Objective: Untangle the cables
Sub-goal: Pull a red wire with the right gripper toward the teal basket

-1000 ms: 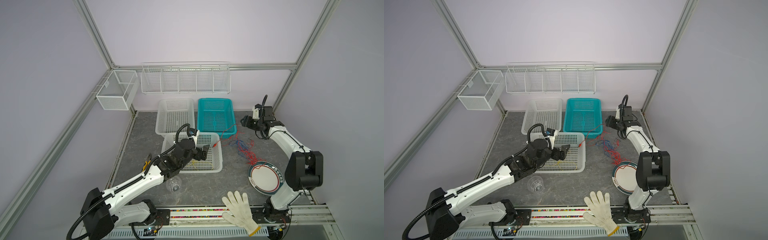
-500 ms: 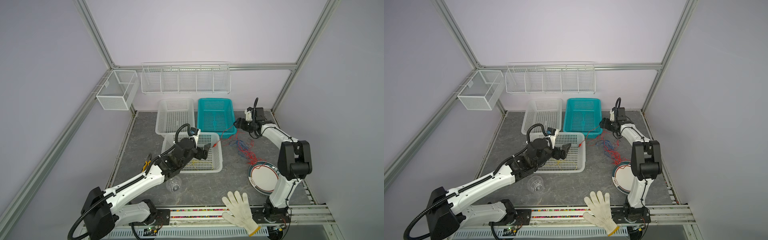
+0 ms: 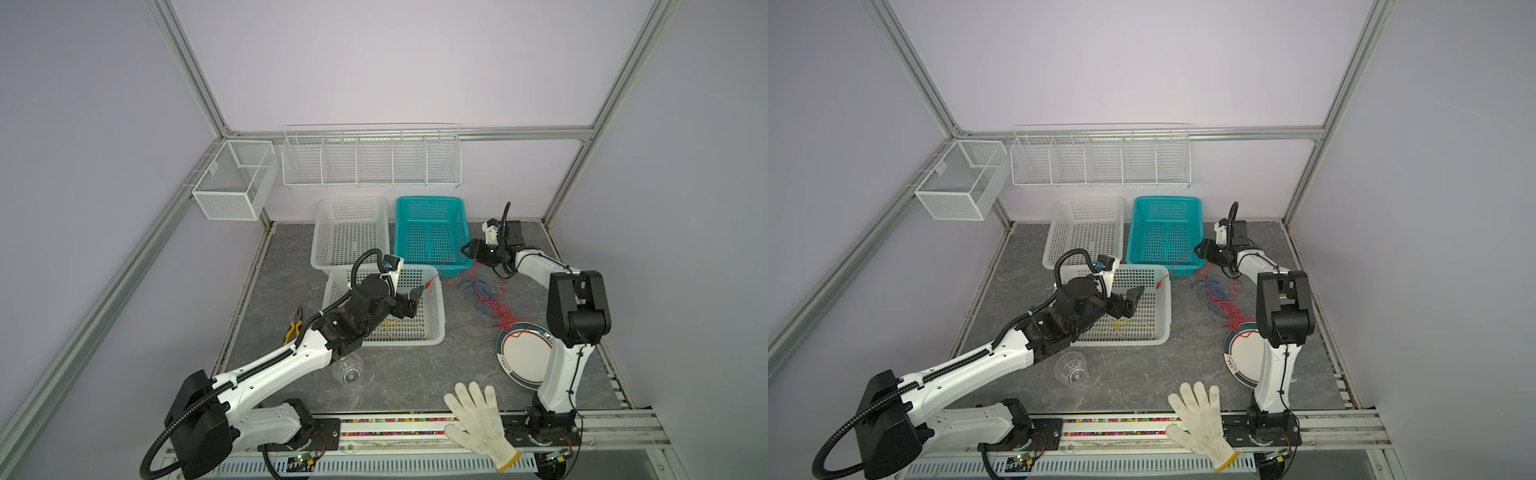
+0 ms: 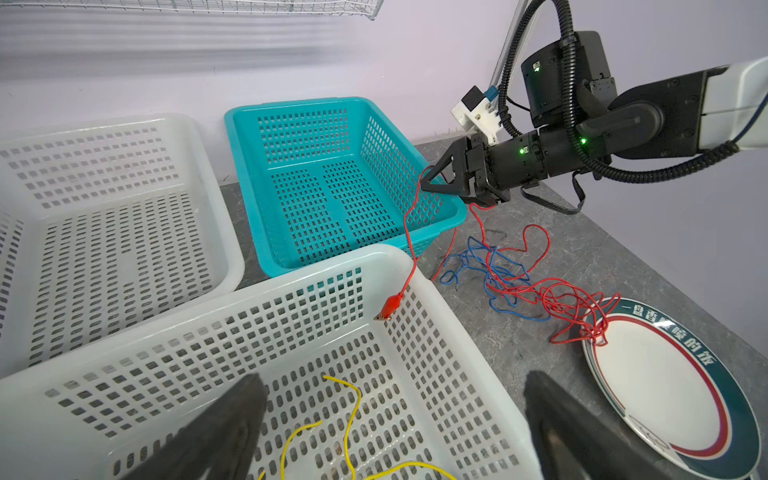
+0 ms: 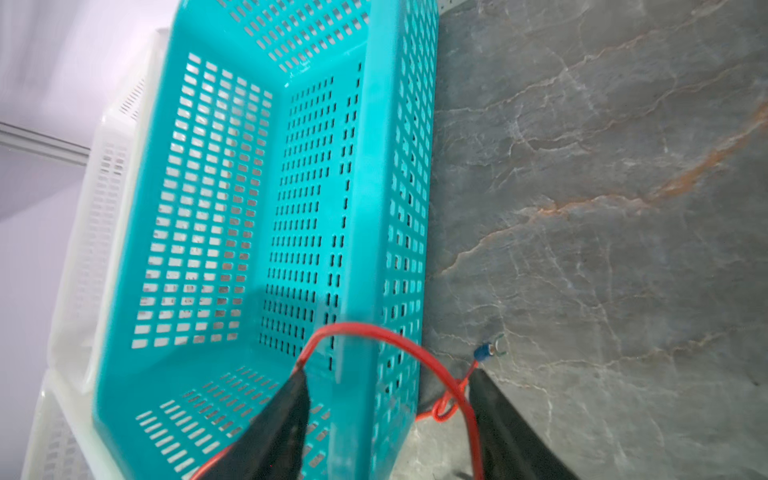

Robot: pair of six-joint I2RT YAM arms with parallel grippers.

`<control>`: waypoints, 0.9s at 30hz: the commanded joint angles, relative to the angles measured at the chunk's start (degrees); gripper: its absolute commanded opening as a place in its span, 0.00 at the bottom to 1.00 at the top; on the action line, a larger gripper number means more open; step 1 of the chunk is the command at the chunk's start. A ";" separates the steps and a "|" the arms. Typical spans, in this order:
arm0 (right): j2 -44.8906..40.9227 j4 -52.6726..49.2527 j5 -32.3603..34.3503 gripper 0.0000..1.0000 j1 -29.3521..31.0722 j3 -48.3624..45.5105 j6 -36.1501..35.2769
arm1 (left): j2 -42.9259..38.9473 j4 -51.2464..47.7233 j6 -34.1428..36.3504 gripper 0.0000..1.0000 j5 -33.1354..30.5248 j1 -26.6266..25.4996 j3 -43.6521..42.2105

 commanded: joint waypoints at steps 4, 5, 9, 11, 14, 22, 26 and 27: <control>-4.95 0.82 -1.74 0.53 -0.57 -3.69 -0.94 | 0.44 0.78 1.43 0.97 0.02 0.22 -0.45; -5.44 0.74 -1.61 0.52 -0.60 -4.11 -1.19 | 0.51 0.79 1.41 0.97 0.10 0.14 -0.41; -7.64 0.23 -0.55 0.49 -0.89 -5.73 -2.01 | 0.41 1.04 1.39 0.97 0.26 0.14 -0.70; -8.62 -0.02 0.01 0.47 -1.06 -6.43 -2.26 | 0.33 1.10 1.49 0.97 0.29 0.15 -0.74; -9.05 -0.23 0.11 0.40 -1.25 -6.67 -2.61 | 0.34 1.04 1.83 0.97 0.19 0.14 -0.71; -11.02 -2.69 2.13 0.07 -1.19 -6.53 -3.44 | -0.05 1.71 2.24 0.97 -0.06 0.17 -1.20; -12.78 -4.77 1.95 0.07 -0.85 -5.53 -4.47 | -0.37 2.31 2.39 0.97 -0.05 0.17 -1.94; -13.58 -5.11 1.83 0.06 -0.66 -5.30 -4.81 | -0.49 2.48 2.37 0.97 -0.25 0.18 -2.22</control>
